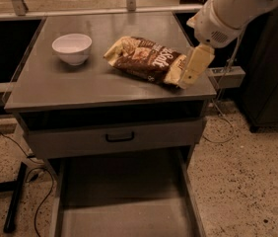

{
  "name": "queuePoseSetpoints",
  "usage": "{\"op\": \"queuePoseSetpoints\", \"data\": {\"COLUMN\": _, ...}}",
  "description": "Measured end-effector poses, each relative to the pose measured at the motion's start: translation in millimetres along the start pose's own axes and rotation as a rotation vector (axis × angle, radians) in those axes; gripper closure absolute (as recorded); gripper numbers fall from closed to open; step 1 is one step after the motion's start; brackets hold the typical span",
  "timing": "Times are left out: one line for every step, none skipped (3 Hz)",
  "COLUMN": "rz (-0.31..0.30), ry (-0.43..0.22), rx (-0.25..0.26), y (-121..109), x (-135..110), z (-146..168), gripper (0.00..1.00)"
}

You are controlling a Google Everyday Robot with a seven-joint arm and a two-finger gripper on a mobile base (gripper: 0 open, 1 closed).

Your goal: Place brown chip bag into middle drawer

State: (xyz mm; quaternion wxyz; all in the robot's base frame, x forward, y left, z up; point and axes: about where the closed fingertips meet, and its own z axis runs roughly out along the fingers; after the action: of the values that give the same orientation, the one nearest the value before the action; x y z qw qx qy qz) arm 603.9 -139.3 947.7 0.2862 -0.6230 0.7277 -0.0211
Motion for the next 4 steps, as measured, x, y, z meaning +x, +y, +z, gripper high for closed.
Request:
{"op": "queuePoseSetpoints", "data": {"rz": 0.005, "ry": -0.014, "rx": 0.006, "y": -18.8, "x": -21.1, "z": 32.2, "gripper": 0.00}}
{"op": "queuePoseSetpoints", "data": {"rz": 0.022, "ry": -0.045, "rx": 0.015, "y": -31.1, "x": -34.0, "z": 59.2, "gripper": 0.00}}
{"op": "queuePoseSetpoints", "data": {"rz": 0.043, "ry": -0.114, "rx": 0.032, "y": -41.2, "x": -38.1, "z": 84.7, "gripper": 0.00}}
{"op": "queuePoseSetpoints", "data": {"rz": 0.056, "ry": -0.175, "rx": 0.043, "y": -51.3, "x": -43.4, "z": 104.5, "gripper": 0.00}}
